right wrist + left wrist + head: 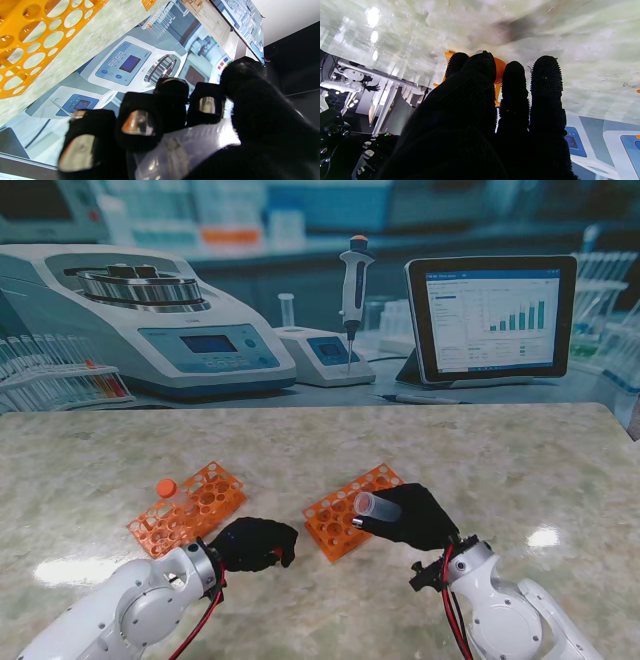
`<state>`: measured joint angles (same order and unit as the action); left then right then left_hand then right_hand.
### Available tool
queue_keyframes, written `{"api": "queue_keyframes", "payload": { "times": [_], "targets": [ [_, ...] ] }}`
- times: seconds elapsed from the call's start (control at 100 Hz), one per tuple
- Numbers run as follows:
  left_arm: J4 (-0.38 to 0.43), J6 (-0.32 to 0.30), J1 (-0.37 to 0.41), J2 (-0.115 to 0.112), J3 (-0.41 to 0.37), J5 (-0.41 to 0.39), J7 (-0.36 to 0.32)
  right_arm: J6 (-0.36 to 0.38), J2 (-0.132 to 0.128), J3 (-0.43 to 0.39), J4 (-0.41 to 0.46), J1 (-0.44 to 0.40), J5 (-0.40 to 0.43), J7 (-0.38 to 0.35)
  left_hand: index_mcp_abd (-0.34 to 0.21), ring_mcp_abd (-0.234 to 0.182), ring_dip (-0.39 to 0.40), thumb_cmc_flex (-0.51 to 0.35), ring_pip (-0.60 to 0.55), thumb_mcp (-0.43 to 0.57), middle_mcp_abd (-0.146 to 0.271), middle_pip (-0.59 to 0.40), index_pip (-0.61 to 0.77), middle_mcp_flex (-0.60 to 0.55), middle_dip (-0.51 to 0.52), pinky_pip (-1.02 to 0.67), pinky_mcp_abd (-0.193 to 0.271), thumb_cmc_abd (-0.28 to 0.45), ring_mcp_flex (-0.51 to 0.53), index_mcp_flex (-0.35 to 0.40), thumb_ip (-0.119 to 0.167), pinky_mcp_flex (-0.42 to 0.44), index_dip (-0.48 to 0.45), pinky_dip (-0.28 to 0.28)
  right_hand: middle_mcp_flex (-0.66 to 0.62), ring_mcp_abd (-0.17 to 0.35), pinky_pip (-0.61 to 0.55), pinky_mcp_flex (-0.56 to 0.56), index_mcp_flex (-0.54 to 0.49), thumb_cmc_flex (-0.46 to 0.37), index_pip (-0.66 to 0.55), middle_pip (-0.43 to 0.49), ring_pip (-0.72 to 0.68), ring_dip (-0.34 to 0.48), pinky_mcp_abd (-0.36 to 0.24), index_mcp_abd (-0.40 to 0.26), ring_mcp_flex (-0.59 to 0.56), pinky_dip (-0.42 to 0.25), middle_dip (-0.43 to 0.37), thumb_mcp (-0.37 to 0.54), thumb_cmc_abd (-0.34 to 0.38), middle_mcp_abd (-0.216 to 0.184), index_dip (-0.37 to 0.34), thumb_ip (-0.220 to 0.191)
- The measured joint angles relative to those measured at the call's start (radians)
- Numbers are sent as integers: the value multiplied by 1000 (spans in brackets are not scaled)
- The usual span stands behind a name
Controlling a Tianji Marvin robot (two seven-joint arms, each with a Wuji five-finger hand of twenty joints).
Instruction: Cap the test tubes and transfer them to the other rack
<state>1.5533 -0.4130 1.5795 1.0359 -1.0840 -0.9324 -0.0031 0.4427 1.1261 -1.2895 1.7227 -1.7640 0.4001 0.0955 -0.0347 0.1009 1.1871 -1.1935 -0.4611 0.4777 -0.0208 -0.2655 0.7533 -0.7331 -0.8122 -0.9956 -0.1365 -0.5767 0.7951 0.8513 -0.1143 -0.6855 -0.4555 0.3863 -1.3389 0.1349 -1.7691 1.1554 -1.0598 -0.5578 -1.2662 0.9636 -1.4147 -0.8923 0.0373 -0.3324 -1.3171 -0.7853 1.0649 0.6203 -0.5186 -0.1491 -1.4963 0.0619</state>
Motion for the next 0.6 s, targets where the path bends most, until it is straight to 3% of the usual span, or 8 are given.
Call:
{"api": "queue_keyframes", "payload": {
  "times": [0.6],
  "targets": [
    [59,0,-7,11,-14,50,-4,0,-1,-1,-2,4,-1,-7,2,1,0,0,1,2,0,0,0,0,0,5,-2,0,0,0,0,1,0,0,0,0,0,0,0,0,0,0,0,0,0,0,0,0,0,0,0,0,0,0]
  ]
}}
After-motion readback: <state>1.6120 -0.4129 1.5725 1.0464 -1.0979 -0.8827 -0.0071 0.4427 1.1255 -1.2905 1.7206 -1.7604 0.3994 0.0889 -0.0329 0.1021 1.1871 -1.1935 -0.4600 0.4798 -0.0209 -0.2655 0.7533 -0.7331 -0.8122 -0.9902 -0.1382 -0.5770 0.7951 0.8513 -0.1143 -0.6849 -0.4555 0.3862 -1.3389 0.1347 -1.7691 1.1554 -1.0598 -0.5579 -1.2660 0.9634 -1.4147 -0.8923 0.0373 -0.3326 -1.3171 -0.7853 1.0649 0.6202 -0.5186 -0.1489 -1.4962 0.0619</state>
